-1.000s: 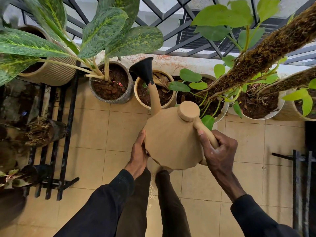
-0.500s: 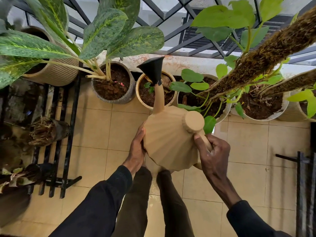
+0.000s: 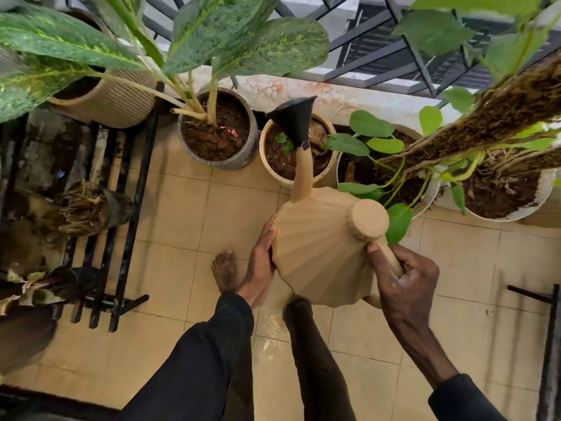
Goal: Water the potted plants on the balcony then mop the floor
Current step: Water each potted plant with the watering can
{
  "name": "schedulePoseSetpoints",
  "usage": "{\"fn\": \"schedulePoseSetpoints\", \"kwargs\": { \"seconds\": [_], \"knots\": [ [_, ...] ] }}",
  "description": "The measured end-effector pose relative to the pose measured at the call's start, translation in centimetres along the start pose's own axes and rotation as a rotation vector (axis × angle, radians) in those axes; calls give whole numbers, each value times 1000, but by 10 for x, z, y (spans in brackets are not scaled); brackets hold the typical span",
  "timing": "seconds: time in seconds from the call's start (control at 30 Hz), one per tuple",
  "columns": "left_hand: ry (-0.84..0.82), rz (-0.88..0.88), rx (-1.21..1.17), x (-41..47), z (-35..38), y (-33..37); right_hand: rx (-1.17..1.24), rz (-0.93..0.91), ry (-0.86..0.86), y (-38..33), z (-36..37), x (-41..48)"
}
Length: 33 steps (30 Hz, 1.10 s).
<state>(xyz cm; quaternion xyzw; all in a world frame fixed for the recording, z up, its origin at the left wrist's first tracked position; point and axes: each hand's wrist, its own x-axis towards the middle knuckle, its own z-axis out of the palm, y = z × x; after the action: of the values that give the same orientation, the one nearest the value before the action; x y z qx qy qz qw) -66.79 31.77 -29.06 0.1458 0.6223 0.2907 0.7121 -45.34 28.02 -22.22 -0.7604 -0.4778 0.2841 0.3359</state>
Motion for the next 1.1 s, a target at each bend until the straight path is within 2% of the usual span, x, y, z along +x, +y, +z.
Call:
{"fn": "schedulePoseSetpoints", "kwargs": {
  "seconds": [0.3, 0.63, 0.87, 1.1],
  "knots": [
    [40, -115, -59, -8, -36, -11, 24, 6, -92, -31, 27, -12],
    [115, -196, -141, -15, -89, 15, -121, -78, -224, -94, 74, -1],
    [46, -253, -188, -12, -126, 49, -231, -41, -281, -149, 110, 26],
    [50, -322, -182, -2, -151, 68, -269, 4, -349, -194, 138, 43]
  ]
}}
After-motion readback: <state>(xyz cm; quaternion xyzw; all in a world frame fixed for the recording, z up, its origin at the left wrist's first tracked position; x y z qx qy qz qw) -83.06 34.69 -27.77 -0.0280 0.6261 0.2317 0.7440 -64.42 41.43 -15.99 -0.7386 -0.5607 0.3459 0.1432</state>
